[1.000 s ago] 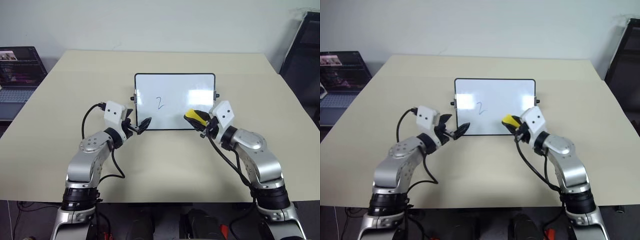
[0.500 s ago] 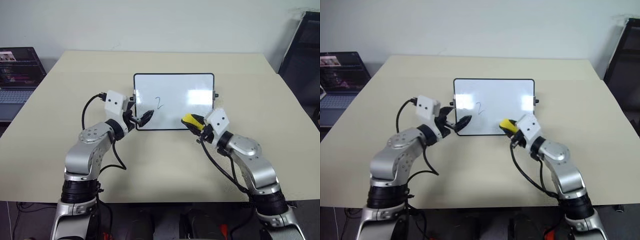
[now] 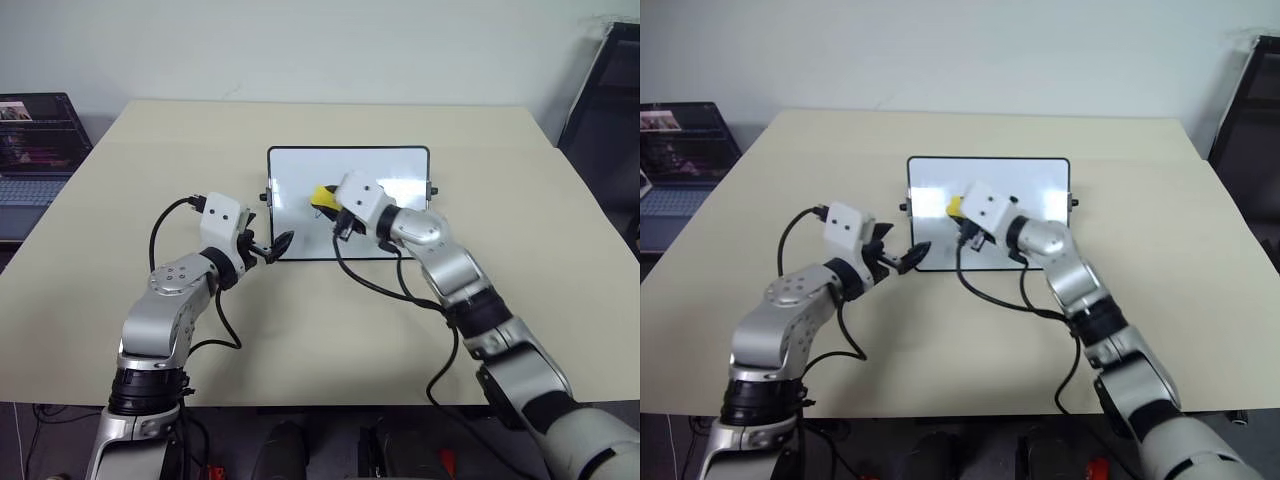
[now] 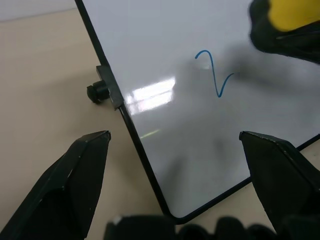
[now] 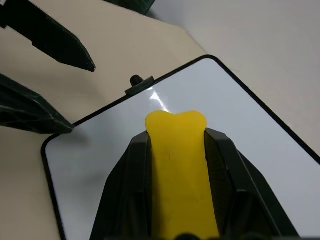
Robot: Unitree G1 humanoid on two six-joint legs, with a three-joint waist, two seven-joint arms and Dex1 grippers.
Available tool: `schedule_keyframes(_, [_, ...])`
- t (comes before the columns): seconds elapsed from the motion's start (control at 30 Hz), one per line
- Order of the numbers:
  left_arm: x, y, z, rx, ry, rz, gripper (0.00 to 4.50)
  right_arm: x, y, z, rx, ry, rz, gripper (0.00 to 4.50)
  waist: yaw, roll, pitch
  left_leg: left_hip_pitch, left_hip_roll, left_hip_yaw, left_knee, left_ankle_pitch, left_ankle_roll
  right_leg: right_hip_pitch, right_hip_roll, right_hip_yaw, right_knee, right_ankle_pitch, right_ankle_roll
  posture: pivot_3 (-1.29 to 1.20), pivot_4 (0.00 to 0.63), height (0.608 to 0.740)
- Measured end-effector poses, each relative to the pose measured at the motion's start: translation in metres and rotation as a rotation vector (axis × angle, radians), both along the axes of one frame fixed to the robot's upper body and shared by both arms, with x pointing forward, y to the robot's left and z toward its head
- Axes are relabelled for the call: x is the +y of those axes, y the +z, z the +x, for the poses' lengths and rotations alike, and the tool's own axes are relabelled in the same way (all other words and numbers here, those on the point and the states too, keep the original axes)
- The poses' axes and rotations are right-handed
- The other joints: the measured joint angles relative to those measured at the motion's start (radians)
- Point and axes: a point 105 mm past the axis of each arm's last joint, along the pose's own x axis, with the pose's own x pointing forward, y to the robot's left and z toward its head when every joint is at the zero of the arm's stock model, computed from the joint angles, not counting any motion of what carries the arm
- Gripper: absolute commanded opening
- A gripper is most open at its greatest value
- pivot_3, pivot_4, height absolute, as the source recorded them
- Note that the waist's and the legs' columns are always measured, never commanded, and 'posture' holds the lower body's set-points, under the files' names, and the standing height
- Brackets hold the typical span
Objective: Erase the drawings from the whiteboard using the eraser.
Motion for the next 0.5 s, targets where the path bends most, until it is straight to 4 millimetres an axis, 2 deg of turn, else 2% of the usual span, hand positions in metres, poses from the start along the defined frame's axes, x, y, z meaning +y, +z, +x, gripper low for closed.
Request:
schedule_keyframes(0.1, [0.001,-0.002,0.001,-0.006,0.0,0.006,4.5,0.009,-0.002,0.012,-0.012,0.002,-0.059,1.11,0.001,0.0,0.0,0.0,0.0,0.0,0.0,0.0,0.0,0.0,0.0,0.0,0.0,0.0,0.0,0.0,0.15,0.74])
schedule_keyframes(0.3, [0.002,-0.008,0.001,-0.012,-0.014,0.01,4.5,0.012,-0.004,0.035,0.017,-0.084,-0.081,1.11,-0.004,0.0,0.0,0.0,0.0,0.0,-0.001,0.0,0.0,-0.001,-0.001,0.0,0.0,0.0,0.0,0.0,0.15,0.74])
schedule_keyframes(0.5, [0.0,-0.015,0.001,-0.002,-0.018,0.008,4.5,0.012,-0.008,0.04,0.034,-0.085,-0.155,1.11,-0.006,0.0,0.0,0.0,0.0,0.0,0.0,0.0,0.0,0.0,-0.001,0.0,0.001,0.0,0.0,0.0,0.15,0.74])
